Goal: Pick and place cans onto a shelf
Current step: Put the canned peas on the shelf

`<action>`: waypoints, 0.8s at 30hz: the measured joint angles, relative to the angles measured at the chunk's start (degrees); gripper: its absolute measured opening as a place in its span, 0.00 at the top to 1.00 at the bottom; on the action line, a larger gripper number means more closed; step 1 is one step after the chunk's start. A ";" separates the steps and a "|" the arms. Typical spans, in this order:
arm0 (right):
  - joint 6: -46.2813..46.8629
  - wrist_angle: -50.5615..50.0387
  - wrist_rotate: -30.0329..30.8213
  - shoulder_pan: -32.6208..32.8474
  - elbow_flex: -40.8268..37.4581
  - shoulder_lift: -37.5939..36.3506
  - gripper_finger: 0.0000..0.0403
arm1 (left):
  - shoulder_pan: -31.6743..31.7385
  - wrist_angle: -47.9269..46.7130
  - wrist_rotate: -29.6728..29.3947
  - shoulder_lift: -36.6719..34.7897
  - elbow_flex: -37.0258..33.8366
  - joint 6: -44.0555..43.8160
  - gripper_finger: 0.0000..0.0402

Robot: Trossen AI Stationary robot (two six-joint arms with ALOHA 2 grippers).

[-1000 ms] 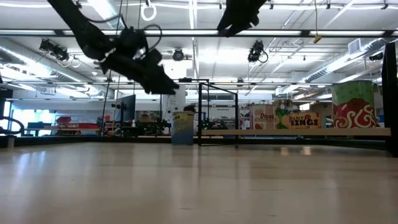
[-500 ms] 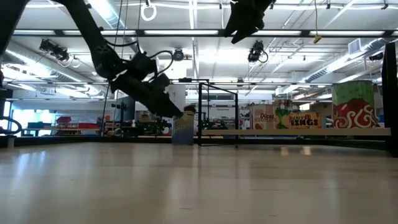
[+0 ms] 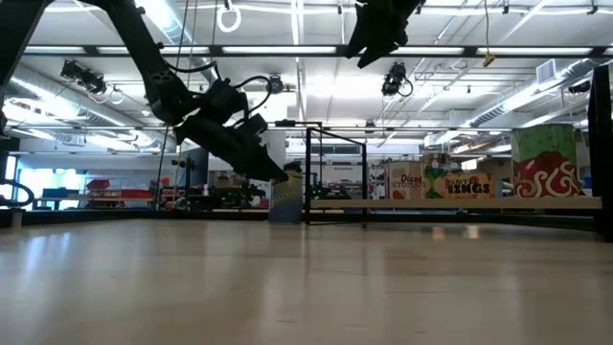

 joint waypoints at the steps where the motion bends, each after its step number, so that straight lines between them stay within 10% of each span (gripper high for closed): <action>1: 0.06 -0.36 0.00 0.00 0.00 0.00 0.14 | -0.15 0.04 -0.03 0.02 0.00 0.00 0.24; 15: 7.74 -15.43 -0.46 3.76 -0.04 -8.52 0.14 | -1.66 -28.50 -7.43 -20.87 -0.11 3.62 0.28; 24: 9.29 -17.59 -0.48 8.72 -5.39 -15.32 0.14 | -16.77 -30.74 -8.12 -28.10 -0.33 -3.70 0.28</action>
